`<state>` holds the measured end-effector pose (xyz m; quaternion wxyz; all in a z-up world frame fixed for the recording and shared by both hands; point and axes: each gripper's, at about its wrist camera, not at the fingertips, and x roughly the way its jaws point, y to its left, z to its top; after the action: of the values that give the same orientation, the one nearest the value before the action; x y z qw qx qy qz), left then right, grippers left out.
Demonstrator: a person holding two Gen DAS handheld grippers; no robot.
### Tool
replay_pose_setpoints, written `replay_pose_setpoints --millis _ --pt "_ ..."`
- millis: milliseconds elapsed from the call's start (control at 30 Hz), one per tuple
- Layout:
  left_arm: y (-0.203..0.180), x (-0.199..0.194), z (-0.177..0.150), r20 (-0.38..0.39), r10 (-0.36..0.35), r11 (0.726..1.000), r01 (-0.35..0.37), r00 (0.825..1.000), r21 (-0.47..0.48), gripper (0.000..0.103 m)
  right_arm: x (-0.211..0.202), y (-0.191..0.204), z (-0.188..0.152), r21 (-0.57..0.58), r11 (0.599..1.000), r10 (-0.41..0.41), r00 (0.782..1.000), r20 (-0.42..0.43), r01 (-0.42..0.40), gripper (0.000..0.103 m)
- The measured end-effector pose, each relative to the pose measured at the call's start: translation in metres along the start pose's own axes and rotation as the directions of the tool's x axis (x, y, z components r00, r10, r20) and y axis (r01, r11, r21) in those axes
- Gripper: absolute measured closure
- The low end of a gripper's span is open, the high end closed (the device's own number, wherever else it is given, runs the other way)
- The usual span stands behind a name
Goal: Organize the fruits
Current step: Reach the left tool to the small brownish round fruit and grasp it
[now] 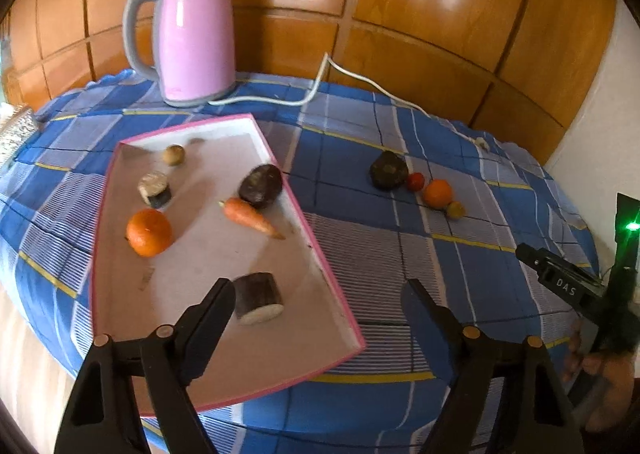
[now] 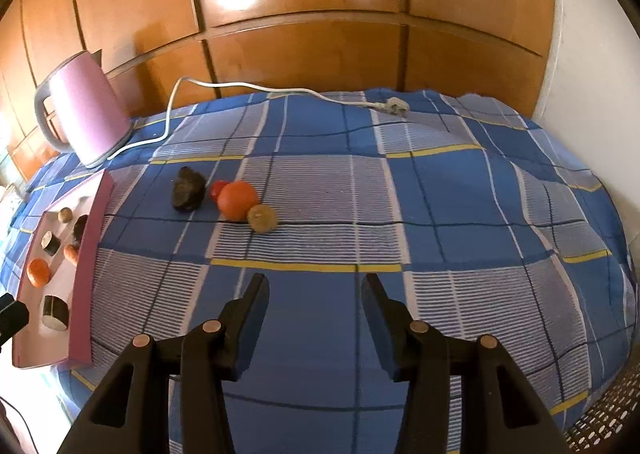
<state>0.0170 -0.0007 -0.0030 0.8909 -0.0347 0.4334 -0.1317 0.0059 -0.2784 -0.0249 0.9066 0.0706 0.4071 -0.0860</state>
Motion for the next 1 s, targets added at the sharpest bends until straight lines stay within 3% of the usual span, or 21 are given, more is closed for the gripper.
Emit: replay_pose_setpoints --millis 233,533,833,900,1000 --pt "-0.028 0.014 0.005 -0.046 -0.048 0.997 0.051 0.998 0.064 0.024 0.006 -0.016 -0.005 0.03 1.0 -0.005 1.0 -0.02 0.006 0.054" --pt "-0.057 0.035 0.018 -0.104 -0.106 0.99 0.114 0.989 0.078 0.029 0.01 -0.029 -0.009 0.052 0.999 -0.003 1.0 -0.028 0.005 0.054" --pt "-0.083 0.057 0.018 -0.156 -0.136 0.982 0.154 0.978 0.111 0.032 0.011 -0.044 -0.013 0.048 0.995 -0.083 0.997 -0.008 0.083 0.054" --pt "-0.087 0.062 0.02 -0.163 -0.148 0.981 0.165 0.976 0.1 0.029 0.011 -0.048 -0.015 0.056 0.994 -0.092 0.996 -0.006 0.093 0.054" --pt "-0.092 0.072 0.025 -0.147 -0.165 0.982 0.176 0.975 0.064 0.015 0.012 -0.053 -0.015 0.058 0.991 -0.121 0.993 0.003 0.121 0.054"
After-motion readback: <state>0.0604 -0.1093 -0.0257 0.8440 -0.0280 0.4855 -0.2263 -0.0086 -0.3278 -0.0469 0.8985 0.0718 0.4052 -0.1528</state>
